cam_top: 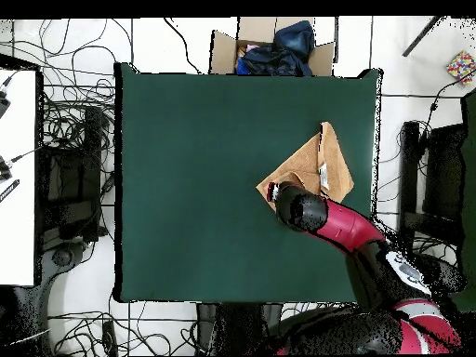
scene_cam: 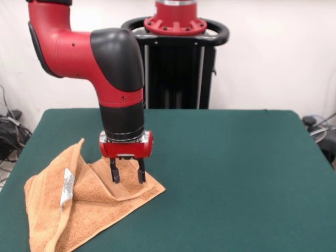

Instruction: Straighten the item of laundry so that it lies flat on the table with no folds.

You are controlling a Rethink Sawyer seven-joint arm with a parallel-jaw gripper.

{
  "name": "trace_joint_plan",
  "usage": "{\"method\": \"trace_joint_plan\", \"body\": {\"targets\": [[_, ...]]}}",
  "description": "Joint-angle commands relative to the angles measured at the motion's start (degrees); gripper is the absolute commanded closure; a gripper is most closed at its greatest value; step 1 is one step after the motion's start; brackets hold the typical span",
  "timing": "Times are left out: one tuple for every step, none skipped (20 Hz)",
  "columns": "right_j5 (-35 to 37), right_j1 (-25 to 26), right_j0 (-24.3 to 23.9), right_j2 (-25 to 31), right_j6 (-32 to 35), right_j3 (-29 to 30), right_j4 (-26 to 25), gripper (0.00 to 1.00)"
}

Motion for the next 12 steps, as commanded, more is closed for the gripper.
{"method": "trace_joint_plan", "body": {"targets": [[0.2,1.7,1.1,5.4,7.7,-1.3,0.8,0.0],[0.2,2.0,1.1,5.4,7.7,-1.4,0.8,0.0],[-0.1,2.1,1.1,5.4,7.8,-1.3,0.8,0.0],[0.0,2.0,1.1,5.4,7.9,-1.3,0.9,0.0],[0.1,2.0,1.2,5.4,7.9,-1.3,0.9,0.0],[0.0,2.0,1.2,5.4,8.0,-1.2,0.9,0.0],[-0.1,2.1,1.2,5.5,8.1,-1.0,1.0,0.0],[-0.2,2.2,1.2,5.7,8.3,-0.8,1.1,0.0],[-0.1,2.3,1.1,5.9,8.4,-0.6,1.3,0.0],[-0.4,2.7,1.0,6.2,8.6,-0.4,1.4,0.0],[-0.9,2.8,1.0,6.3,8.9,-0.1,1.4,0.0],[-1.2,2.8,1.1,6.2,9.1,0.0,1.4,0.0]]}}
